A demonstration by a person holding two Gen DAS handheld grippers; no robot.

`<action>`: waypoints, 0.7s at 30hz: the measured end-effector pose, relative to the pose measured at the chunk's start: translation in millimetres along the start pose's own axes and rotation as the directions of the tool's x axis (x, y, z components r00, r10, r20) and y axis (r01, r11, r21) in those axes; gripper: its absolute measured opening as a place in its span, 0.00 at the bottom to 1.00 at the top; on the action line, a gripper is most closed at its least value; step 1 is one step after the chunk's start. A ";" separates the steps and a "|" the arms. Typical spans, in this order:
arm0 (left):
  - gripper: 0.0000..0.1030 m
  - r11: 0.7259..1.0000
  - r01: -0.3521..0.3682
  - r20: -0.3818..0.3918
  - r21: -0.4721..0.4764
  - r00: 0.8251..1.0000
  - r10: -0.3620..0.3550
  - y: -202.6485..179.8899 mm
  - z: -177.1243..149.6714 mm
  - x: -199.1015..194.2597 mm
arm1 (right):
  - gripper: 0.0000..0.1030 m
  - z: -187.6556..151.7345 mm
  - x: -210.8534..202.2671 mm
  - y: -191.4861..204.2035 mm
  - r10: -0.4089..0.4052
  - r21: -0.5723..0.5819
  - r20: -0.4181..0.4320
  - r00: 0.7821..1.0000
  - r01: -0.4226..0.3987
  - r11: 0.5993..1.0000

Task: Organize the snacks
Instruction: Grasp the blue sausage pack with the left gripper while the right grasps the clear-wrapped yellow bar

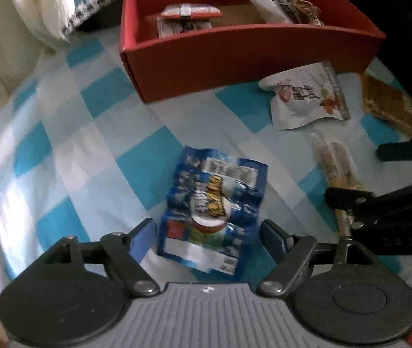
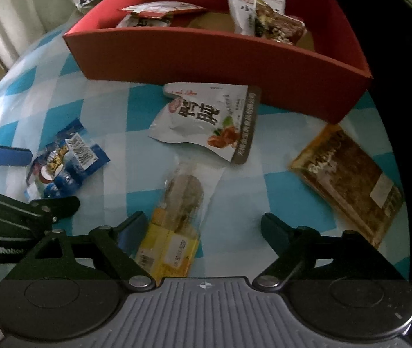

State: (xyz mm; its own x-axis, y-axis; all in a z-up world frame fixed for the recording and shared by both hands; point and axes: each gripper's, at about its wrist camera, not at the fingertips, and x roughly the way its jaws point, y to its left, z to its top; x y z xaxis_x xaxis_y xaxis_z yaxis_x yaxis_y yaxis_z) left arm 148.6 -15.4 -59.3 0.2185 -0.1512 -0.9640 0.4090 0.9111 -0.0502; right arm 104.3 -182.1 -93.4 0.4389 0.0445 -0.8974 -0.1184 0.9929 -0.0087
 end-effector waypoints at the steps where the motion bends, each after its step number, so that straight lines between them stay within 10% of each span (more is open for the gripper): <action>1: 0.71 1.000 0.002 0.000 -0.010 1.000 -0.002 1.7 0.2 0.0 | 0.87 -1.1 0.3 0.3 -0.005 -0.012 0.000 1.000 0.005 1.000; 9: 0.73 1.000 -0.017 0.034 -0.015 0.999 0.018 4.4 1.1 -8.1 | 0.66 -11.4 -5.6 4.9 -0.008 -0.060 0.018 1.000 0.009 0.998; 21: 0.82 0.999 -0.031 0.046 0.008 0.998 0.030 3.3 9.5 10.4 | 0.69 -12.6 -5.4 7.6 0.002 -0.079 0.032 0.999 0.001 0.997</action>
State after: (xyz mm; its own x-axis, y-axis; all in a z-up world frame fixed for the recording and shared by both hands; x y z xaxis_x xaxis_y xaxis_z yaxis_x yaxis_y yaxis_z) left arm 160.6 -17.6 -67.0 0.2710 -0.1408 -0.9522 0.4095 0.9121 -0.0183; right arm 89.7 -176.2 -94.2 0.4667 0.0496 -0.8830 -0.1884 0.9811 -0.0445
